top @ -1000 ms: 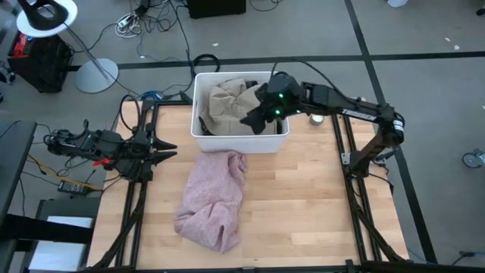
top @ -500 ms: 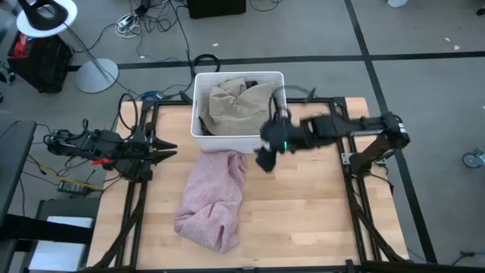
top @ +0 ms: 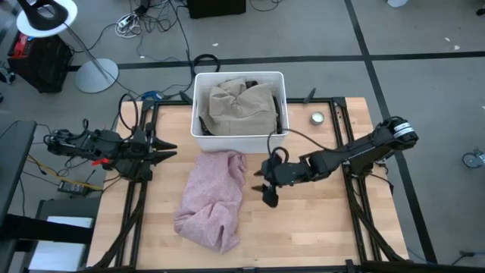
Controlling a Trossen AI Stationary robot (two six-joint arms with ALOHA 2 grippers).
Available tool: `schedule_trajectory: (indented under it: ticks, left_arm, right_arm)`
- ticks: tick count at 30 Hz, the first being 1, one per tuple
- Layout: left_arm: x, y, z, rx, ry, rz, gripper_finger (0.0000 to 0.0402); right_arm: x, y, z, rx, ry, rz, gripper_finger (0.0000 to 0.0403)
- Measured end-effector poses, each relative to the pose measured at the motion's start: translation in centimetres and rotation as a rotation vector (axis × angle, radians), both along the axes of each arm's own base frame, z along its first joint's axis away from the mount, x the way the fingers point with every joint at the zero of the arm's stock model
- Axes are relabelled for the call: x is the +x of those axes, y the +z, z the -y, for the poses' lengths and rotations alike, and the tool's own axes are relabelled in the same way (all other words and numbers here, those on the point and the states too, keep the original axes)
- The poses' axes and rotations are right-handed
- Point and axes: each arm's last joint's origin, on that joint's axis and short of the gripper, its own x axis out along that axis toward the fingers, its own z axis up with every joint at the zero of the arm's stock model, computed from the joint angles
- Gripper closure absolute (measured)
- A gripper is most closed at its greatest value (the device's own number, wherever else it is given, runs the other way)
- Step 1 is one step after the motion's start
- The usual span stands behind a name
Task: Sort clothes
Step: Put the pink shirt into the white laundry organizer
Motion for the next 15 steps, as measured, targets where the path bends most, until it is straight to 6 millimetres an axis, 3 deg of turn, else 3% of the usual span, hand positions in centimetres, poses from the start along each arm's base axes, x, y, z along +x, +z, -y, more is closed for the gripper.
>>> schedule_trajectory:
  ticks: [7, 15]
  left_arm:
    - [0.2, -0.2, 0.1, 0.029, -0.006, -0.026, 0.0296]
    - [1.1, 0.1, 0.3, 0.028, 0.013, -0.011, 0.0296]
  right_arm:
    - [-3.6, -6.4, 2.9, 0.029, 0.034, 0.076, 0.0149]
    - [-9.4, -10.0, 5.7, -0.01, 0.006, 0.245, 0.0149]
